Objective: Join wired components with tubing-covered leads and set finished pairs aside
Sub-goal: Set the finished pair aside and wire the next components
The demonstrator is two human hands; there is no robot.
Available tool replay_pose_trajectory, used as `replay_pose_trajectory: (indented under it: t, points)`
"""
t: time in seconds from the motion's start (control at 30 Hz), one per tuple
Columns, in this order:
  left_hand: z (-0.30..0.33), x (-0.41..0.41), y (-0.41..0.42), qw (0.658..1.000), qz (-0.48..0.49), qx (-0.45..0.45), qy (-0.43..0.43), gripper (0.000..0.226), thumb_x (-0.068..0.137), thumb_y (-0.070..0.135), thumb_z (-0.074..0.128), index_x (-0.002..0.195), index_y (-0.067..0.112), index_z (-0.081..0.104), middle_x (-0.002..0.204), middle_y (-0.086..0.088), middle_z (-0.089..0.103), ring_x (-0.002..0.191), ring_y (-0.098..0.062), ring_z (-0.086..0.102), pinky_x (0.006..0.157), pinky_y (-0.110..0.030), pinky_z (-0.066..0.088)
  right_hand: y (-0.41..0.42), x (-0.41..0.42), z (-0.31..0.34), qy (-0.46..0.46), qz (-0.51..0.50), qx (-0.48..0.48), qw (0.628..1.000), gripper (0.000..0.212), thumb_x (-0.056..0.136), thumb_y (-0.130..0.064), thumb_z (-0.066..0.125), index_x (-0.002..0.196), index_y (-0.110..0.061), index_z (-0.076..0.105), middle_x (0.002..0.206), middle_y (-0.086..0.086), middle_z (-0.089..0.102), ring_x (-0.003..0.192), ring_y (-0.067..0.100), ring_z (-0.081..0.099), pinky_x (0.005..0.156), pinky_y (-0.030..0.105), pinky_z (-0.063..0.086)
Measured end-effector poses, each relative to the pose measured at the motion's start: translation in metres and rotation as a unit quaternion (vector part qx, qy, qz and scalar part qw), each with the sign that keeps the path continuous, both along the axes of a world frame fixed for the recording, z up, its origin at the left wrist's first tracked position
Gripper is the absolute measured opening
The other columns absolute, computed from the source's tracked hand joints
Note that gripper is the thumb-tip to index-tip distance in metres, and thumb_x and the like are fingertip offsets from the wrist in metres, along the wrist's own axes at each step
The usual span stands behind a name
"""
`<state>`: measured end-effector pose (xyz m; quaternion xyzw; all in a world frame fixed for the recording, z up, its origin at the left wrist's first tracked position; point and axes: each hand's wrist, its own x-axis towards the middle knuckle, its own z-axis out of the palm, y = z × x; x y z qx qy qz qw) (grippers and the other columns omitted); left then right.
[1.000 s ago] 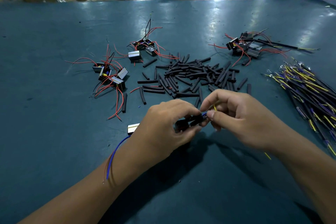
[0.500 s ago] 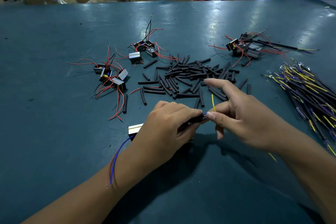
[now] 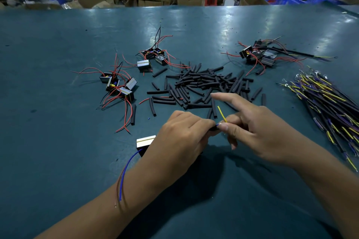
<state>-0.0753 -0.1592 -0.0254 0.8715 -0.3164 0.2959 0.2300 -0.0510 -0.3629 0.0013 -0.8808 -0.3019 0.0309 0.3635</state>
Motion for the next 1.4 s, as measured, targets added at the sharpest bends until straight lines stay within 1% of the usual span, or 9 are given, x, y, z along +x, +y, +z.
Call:
replay_pose_trajectory:
  t: [0.1,0.2,0.27,0.4,0.63,0.83,0.93,1.1,1.4]
  points:
    - [0.003,0.000,-0.001,0.996,0.010,-0.071,0.044,0.009,0.086,0.009,0.071,0.095,0.008,0.073,0.081,0.003,0.070,0.073,-0.019,0.063,0.074,-0.032,0.049,0.004,-0.002,0.001,-0.054,-0.101,0.067,0.991,0.042,0.094,-0.033,0.064,0.134,-0.027,0.053,0.092,-0.014,0.075,0.081,0.007,0.068,0.079,0.023,0.051]
    - [0.007,0.004,0.007,0.967,0.045,-0.213,0.132,0.015,0.085,0.009,0.077,0.098,0.013,0.069,0.082,0.018,0.069,0.080,0.000,0.066,0.073,-0.021,0.052,0.006,-0.009,0.010,-0.366,-0.190,0.070,0.908,0.016,0.096,-0.017,0.063,0.101,-0.003,0.069,0.095,0.006,0.070,0.090,0.025,0.064,0.087,0.028,0.046]
    - [0.009,0.006,0.011,0.942,0.067,-0.270,0.186,0.018,0.086,0.013,0.077,0.098,0.022,0.066,0.080,0.019,0.070,0.080,-0.003,0.067,0.070,-0.024,0.053,0.013,-0.017,0.008,-0.438,-0.178,0.082,0.877,0.018,0.097,-0.013,0.060,0.086,-0.003,0.069,0.082,0.007,0.066,0.077,0.024,0.059,0.077,0.030,0.045]
    - [0.007,0.006,0.010,0.924,0.056,-0.301,0.228,0.021,0.086,0.016,0.077,0.099,0.024,0.062,0.080,0.014,0.072,0.070,-0.017,0.069,0.067,-0.037,0.053,0.042,-0.024,-0.008,-0.199,-0.156,0.095,0.963,0.023,0.096,-0.032,0.063,0.086,-0.017,0.076,0.072,-0.008,0.070,0.064,0.008,0.063,0.063,0.028,0.049]
    - [0.005,0.000,0.009,0.949,0.037,-0.243,0.197,0.034,0.086,0.012,0.077,0.116,0.019,0.063,0.084,0.016,0.076,0.077,0.004,0.069,0.072,-0.015,0.051,0.046,-0.007,-0.022,0.082,-0.158,0.258,0.950,0.010,0.089,-0.027,0.075,0.080,-0.023,0.075,0.071,-0.001,0.073,0.065,0.014,0.071,0.047,0.023,0.049]
    - [0.001,-0.005,0.008,0.965,0.054,-0.159,0.203,0.059,0.087,0.006,0.071,0.142,0.014,0.052,0.107,0.009,0.075,0.048,-0.010,0.051,0.057,-0.021,0.047,0.048,-0.006,-0.024,0.104,-0.167,0.292,0.936,0.009,0.090,-0.018,0.075,0.081,-0.018,0.072,0.073,0.006,0.073,0.070,0.021,0.072,0.047,0.028,0.051]
    - [0.007,-0.006,0.010,0.967,0.080,-0.181,0.160,0.051,0.089,0.011,0.069,0.138,0.012,0.053,0.108,0.008,0.076,0.068,-0.007,0.060,0.064,-0.023,0.046,0.051,-0.005,-0.017,0.094,-0.173,0.292,0.936,0.013,0.090,-0.017,0.073,0.078,-0.014,0.069,0.071,0.008,0.071,0.067,0.019,0.069,0.047,0.029,0.050]
    - [0.017,-0.007,0.013,0.986,0.060,-0.155,-0.003,0.037,0.092,0.008,0.060,0.129,0.002,0.059,0.135,-0.007,0.059,0.126,-0.019,0.054,0.111,-0.024,0.036,0.032,0.035,0.038,0.054,-0.193,0.306,0.931,0.021,0.093,-0.010,0.067,0.073,-0.011,0.062,0.056,-0.002,0.064,0.046,0.007,0.057,0.042,0.019,0.045]
    - [0.007,-0.002,0.012,0.994,0.007,-0.113,0.000,0.025,0.091,0.011,0.061,0.115,0.005,0.066,0.133,-0.006,0.053,0.123,-0.019,0.051,0.107,-0.027,0.039,-0.058,0.196,0.123,0.019,-0.260,0.255,0.931,0.015,0.100,-0.018,0.058,0.086,-0.016,0.060,0.087,0.004,0.067,0.076,0.011,0.069,0.055,0.023,0.056]
